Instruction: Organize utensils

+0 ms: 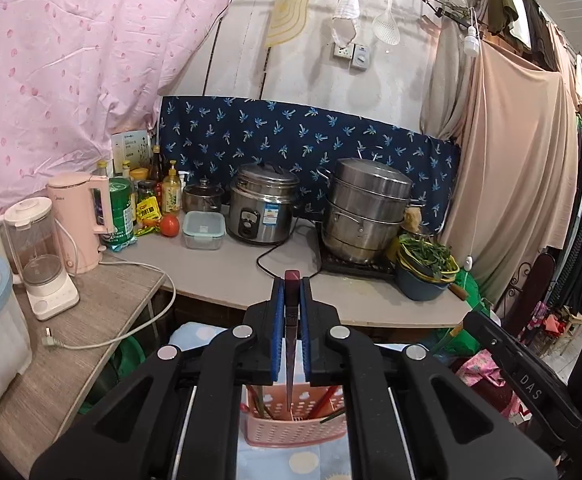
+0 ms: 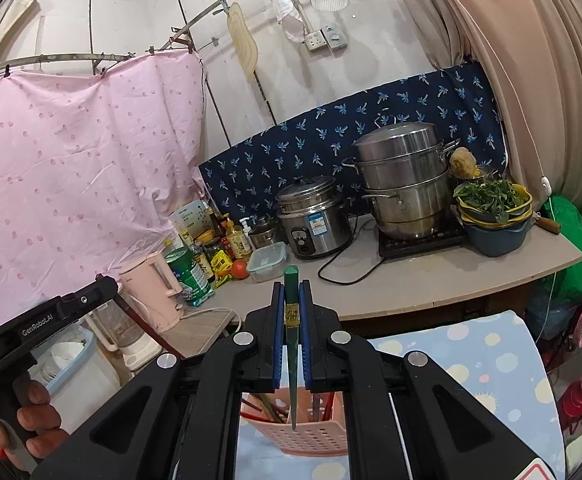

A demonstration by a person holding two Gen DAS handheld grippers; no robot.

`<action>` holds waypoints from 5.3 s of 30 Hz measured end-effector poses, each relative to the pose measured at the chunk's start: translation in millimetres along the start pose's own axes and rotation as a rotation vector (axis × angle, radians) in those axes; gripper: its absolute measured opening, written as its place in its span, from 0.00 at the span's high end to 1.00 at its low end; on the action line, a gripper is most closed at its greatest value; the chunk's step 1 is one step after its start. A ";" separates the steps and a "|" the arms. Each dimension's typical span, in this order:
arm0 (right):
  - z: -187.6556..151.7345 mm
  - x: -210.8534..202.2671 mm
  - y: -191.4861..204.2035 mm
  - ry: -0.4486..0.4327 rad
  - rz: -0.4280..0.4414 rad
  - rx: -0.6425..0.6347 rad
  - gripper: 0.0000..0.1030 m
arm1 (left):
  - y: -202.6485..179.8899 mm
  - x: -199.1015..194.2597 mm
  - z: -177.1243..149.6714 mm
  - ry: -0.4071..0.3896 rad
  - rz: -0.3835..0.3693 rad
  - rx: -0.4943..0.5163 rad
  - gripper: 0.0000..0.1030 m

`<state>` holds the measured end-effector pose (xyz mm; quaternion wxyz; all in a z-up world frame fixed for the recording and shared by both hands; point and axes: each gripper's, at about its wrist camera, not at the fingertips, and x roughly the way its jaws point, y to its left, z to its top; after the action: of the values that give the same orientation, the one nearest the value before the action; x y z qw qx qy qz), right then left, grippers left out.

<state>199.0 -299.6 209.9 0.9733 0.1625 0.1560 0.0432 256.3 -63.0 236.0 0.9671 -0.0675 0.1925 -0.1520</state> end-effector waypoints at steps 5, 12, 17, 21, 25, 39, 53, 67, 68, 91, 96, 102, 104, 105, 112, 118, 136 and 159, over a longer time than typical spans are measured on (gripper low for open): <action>-0.2 25.9 -4.8 0.027 -0.023 -0.006 0.93 | 6.9 24.1 -5.6 0.033 0.013 -0.003 0.93; -19.0 56.8 -12.6 0.096 -0.043 -0.003 0.93 | 10.0 48.2 -22.8 0.076 0.021 0.007 0.93; -31.8 69.0 -13.8 0.130 -0.045 -0.005 0.93 | 10.3 60.0 -32.2 0.106 0.024 0.009 0.93; -37.3 75.2 -13.6 0.151 -0.043 -0.012 0.93 | 10.4 65.0 -36.8 0.122 0.027 0.011 0.93; -41.9 78.6 -13.3 0.171 -0.042 -0.016 0.93 | 10.5 68.3 -41.2 0.136 0.030 0.009 0.93; -49.2 80.2 -8.3 0.189 -0.042 -0.034 0.89 | 13.0 67.2 -47.6 0.128 0.050 0.007 0.80; -67.1 53.2 2.4 0.207 -0.050 -0.060 0.69 | 12.5 45.4 -63.6 0.141 0.103 0.038 0.65; -97.3 16.3 10.5 0.257 -0.113 -0.117 0.60 | 4.1 14.6 -94.2 0.164 0.177 0.102 0.49; -99.1 13.5 10.9 0.260 -0.118 -0.122 0.58 | 4.2 13.1 -96.9 0.168 0.181 0.105 0.48; -136.5 -20.3 18.8 0.297 -0.186 -0.186 0.28 | 4.7 -15.0 -145.3 0.219 0.257 0.109 0.15; -139.0 -23.5 14.9 0.299 -0.203 -0.187 0.17 | 5.1 -15.6 -152.5 0.236 0.266 0.103 0.12; -142.9 -26.2 10.6 0.290 -0.222 -0.197 0.05 | 7.2 -16.0 -161.0 0.256 0.276 0.101 0.12; -144.6 -26.9 7.9 0.290 -0.222 -0.191 0.06 | 7.9 -16.1 -162.8 0.261 0.280 0.099 0.12; -145.6 -27.0 7.0 0.292 -0.222 -0.191 0.06 | 8.6 -16.2 -163.8 0.264 0.282 0.097 0.12; -152.6 -27.6 0.2 0.311 -0.236 -0.188 0.06 | 13.4 -15.2 -169.4 0.281 0.294 0.091 0.12; -155.4 -30.6 -1.1 0.303 -0.256 -0.198 0.06 | 14.6 -15.6 -175.0 0.290 0.304 0.089 0.10; -165.8 -29.0 -6.8 0.334 -0.267 -0.173 0.06 | 13.8 -12.0 -194.5 0.325 0.346 0.110 0.07; -173.1 -25.7 -4.1 0.353 -0.263 -0.170 0.06 | 13.7 -11.0 -199.2 0.328 0.355 0.090 0.07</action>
<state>119.9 -254.5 60.4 0.9385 0.0480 0.3393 -0.0433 172.0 -60.9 54.7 0.9365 0.0359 0.3488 0.0028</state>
